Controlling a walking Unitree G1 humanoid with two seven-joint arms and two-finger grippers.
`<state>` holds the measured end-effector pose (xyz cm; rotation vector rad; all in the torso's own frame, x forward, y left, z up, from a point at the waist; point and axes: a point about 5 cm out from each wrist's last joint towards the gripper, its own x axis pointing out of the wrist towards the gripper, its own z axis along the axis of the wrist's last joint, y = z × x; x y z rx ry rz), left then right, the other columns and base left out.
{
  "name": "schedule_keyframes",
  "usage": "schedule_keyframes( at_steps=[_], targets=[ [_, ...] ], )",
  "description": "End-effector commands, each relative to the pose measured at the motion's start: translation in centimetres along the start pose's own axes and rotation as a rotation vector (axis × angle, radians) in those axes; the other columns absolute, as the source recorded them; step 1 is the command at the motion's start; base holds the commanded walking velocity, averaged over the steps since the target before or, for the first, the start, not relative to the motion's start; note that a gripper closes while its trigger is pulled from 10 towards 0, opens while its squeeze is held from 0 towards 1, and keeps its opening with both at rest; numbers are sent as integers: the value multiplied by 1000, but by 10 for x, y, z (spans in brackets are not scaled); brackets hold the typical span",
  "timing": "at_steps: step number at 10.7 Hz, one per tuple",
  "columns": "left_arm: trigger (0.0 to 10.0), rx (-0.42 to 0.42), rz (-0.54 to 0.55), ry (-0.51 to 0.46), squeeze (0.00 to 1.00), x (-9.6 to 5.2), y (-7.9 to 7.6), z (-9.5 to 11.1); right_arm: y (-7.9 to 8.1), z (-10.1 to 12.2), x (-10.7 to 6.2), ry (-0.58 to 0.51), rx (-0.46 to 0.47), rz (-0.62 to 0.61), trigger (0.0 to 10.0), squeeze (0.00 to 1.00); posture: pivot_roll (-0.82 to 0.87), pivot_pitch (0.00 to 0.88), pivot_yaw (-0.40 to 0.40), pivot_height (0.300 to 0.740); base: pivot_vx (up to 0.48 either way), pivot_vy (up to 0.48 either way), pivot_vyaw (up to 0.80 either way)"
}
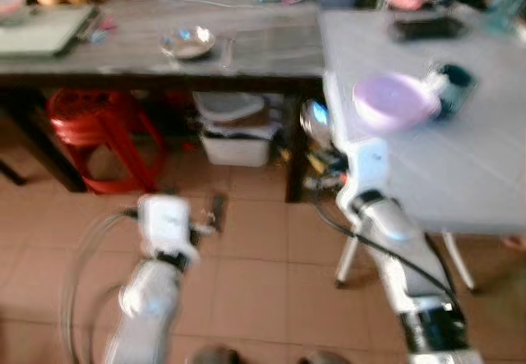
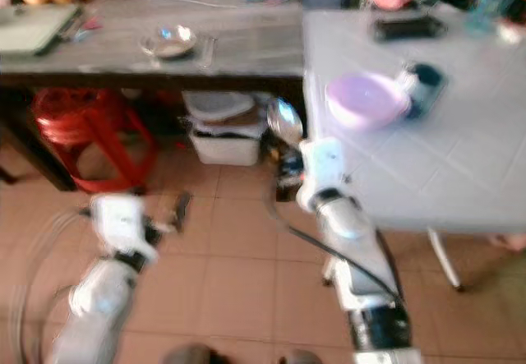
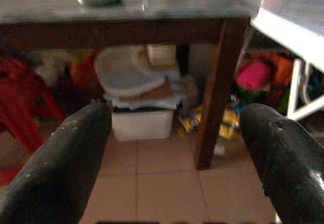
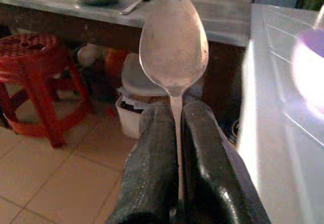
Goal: Setting the table
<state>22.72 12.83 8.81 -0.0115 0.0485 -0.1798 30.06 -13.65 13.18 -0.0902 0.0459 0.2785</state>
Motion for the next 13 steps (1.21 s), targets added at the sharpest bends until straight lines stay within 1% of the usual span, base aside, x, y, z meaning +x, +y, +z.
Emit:
schedule_keyframes(
  at_steps=[1, 2, 3, 6, 7, 9, 11, 13],
  targets=[
    [10000, 21, 28, -5, 0, -1, 7, 2, 5, 7, 3, -41, -8, 8, 0, 0, 27, 95, 27, 740, 480, 0, 0],
    [10000, 17, 45, -11, 0, 1, 11, 3, 4, 6, 3, -43, -15, -3, 0, 0, 26, 95, 26, 740, 480, 0, 0],
    [10000, 18, 46, -13, 0, 3, 12, 4, 4, 7, 4, -54, -22, 1, 0, 0, 24, 93, 28, 740, 480, 0, 0],
    [10000, 23, 40, -19, 0, 5, 10, 5, 1, 9, 5, -79, -34, -16, 0, 0, 19, 89, 29, 740, 480, 0, 0],
    [10000, 24, 41, -19, 0, 5, 10, 5, 2, 10, 6, -85, -36, -17, 0, 0, 19, 89, 29, 740, 480, 0, 0],
    [10000, 24, 56, -18, 0, 5, 12, 5, 3, 11, 7, -96, -39, -14, 0, 0, 22, 86, 28, 740, 480, 0, 0],
    [10000, 28, 70, -23, 0, 6, 14, 6, 1, 10, 7, -99, -33, -17, 0, 0, 22, 85, 29, 740, 480, 0, 0],
    [10000, 37, 60, -35, 0, 10, 13, 9, -1, 10, 8, -103, -40, -37, 0, 0, 24, 90, 32, 740, 480, 0, 0]
  ],
)
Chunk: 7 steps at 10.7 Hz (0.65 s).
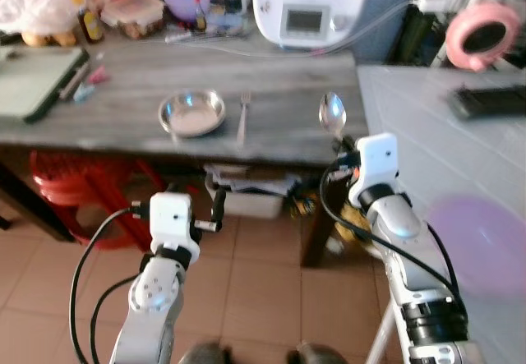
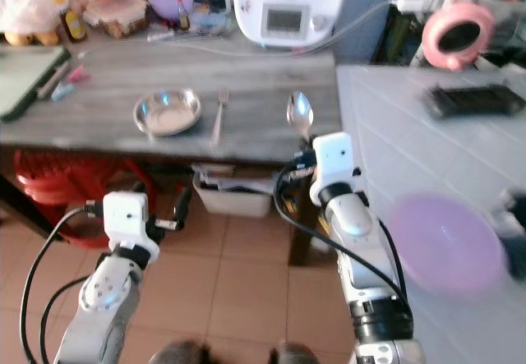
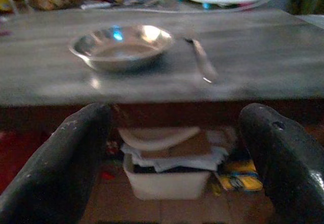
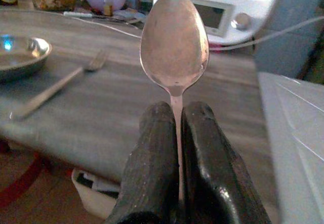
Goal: Setting the table
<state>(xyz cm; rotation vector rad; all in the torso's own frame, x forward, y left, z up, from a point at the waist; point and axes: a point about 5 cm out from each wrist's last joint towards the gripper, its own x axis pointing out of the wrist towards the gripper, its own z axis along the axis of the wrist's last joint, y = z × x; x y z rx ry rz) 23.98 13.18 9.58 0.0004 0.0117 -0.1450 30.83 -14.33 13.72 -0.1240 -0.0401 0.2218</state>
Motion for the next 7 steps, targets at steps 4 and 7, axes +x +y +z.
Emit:
schedule_keyframes(
  at_steps=[4, 7],
  targets=[
    [10000, 16, 25, -34, 0, -1, 10, 12, -8, 0, 1, 6, 25, -90, 0, 0, 34, 129, 34, 740, 373, 188, 0],
    [10000, -2, 85, -19, 0, -11, 18, 8, -15, -10, -2, 46, 94, -160, 0, 0, 40, 136, 29, 740, 0, 0, 0]
  ],
)
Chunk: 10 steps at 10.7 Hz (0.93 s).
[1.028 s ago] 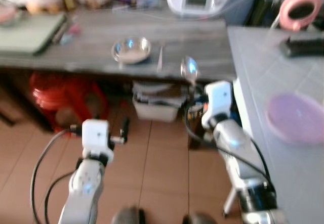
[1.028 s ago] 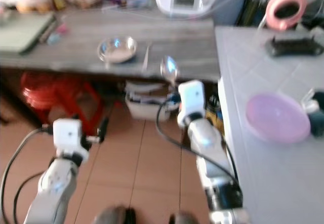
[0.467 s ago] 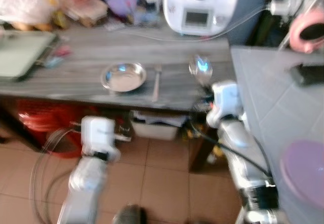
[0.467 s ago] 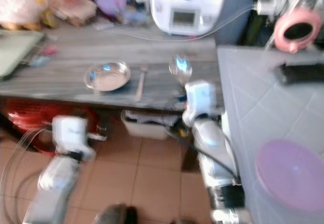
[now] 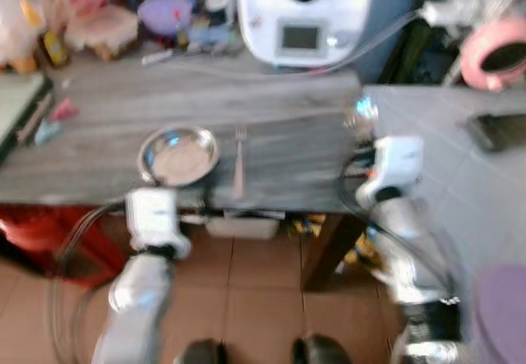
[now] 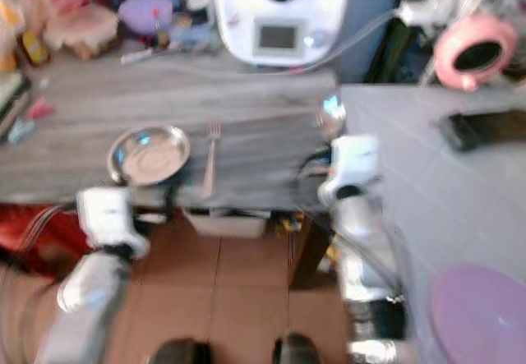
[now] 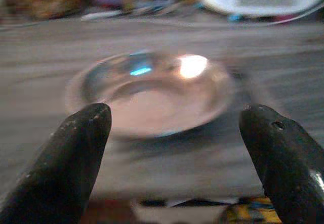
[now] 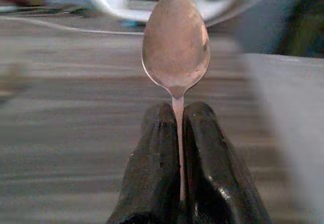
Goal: Setting the table
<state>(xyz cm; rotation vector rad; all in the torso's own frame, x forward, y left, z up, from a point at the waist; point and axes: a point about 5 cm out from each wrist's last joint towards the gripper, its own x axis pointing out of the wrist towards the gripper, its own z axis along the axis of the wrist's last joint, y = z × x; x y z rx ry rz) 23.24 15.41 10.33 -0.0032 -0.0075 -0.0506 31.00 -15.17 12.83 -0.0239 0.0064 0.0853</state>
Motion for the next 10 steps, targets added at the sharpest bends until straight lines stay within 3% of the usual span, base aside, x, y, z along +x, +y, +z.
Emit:
schedule_keyframes(
  at_steps=[1, 3, 5, 10],
  targets=[
    [10000, 25, 41, 8, 0, -5, 8, -1, -7, -2, 0, 14, 16, -31, 0, 0, 47, 137, 31, 740, 0, 0, 0],
    [10000, 35, 59, 19, 0, -9, 13, -1, -6, -3, 5, 37, 88, -64, 0, 0, 55, 142, 37, 740, 0, 0, 0],
    [10000, 40, 50, 20, 0, -11, 13, 1, 8, -4, 22, 83, 226, -73, 0, 0, 74, 164, 43, 740, 0, 0, 0],
    [10000, 46, 43, 40, 0, -19, 11, 1, 41, 3, 42, 126, 325, -32, 0, 0, 91, 197, 45, 740, 0, 58, 0]
  ],
)
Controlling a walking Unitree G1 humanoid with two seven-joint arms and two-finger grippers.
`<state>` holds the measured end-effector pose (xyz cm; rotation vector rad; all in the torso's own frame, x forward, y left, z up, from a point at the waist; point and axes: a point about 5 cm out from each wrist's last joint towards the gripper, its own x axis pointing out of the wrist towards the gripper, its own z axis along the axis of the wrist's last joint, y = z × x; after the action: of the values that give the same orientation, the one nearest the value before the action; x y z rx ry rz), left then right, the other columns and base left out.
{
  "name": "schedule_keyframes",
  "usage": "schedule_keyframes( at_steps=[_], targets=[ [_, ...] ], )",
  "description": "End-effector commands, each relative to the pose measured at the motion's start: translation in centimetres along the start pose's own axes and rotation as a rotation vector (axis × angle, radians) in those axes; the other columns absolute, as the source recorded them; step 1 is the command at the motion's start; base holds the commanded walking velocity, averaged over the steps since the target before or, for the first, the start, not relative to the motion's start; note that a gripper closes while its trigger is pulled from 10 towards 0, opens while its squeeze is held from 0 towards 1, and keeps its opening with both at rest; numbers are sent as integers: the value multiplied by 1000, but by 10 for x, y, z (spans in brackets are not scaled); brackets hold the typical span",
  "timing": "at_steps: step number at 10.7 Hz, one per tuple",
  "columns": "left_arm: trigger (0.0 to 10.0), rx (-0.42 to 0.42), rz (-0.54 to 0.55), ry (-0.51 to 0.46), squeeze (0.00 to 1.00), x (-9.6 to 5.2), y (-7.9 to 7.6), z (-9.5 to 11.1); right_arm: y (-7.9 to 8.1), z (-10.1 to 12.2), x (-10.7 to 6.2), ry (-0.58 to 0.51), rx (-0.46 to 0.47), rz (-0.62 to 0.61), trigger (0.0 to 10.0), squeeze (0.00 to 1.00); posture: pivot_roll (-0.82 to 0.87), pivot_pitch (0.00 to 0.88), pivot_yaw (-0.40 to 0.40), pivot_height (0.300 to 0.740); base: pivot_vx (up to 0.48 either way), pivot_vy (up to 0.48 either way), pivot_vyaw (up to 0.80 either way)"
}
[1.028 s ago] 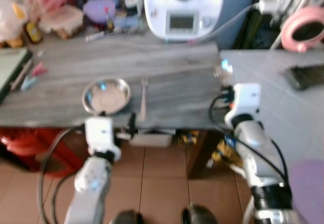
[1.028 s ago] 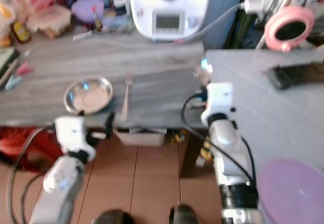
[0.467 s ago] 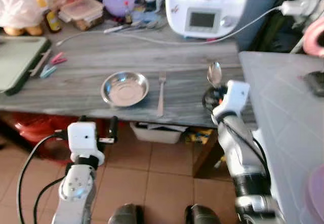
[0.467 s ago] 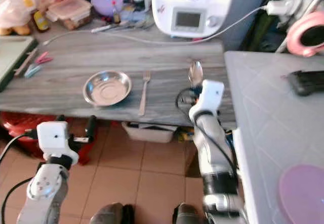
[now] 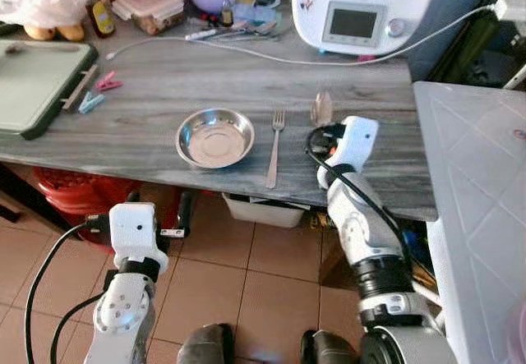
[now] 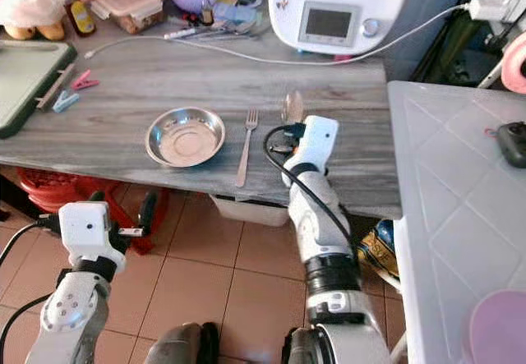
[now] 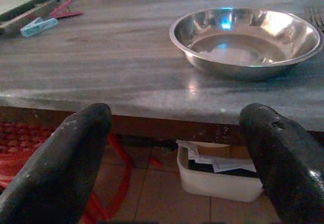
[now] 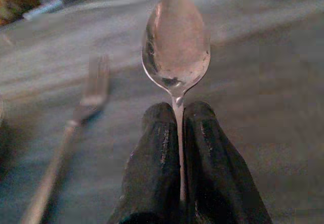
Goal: Setting the table
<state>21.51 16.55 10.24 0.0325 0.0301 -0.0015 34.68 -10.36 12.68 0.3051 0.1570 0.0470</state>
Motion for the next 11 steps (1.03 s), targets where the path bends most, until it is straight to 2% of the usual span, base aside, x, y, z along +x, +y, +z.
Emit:
schedule_keyframes(
  at_steps=[1, 2, 5, 9, 11],
  targets=[
    [10000, 14, -8, 5, 0, -3, 0, 2, 6, -1, 2, 27, 36, -12, 0, 0, 95, 202, 45, 740, 0, 0, 0],
    [10000, 14, -10, 5, 0, -3, 0, 2, 11, -4, 2, 41, 49, -14, 0, 0, 98, 206, 46, 740, 0, 0, 0],
    [10000, 8, -46, 13, 0, -3, -7, 2, 43, -10, 4, 89, 71, 36, 0, 0, 97, 211, 47, 740, 0, 0, 0],
    [10000, 2, -55, 9, 0, -1, -11, 2, 59, -21, 2, 165, 17, 85, 0, 0, 93, 207, 35, 740, 0, 0, 0],
    [10000, -2, -57, 9, 0, -1, -12, 2, 69, -23, 1, 176, 20, 130, 0, 0, 93, 206, 32, 740, 0, 0, 0]
  ],
)
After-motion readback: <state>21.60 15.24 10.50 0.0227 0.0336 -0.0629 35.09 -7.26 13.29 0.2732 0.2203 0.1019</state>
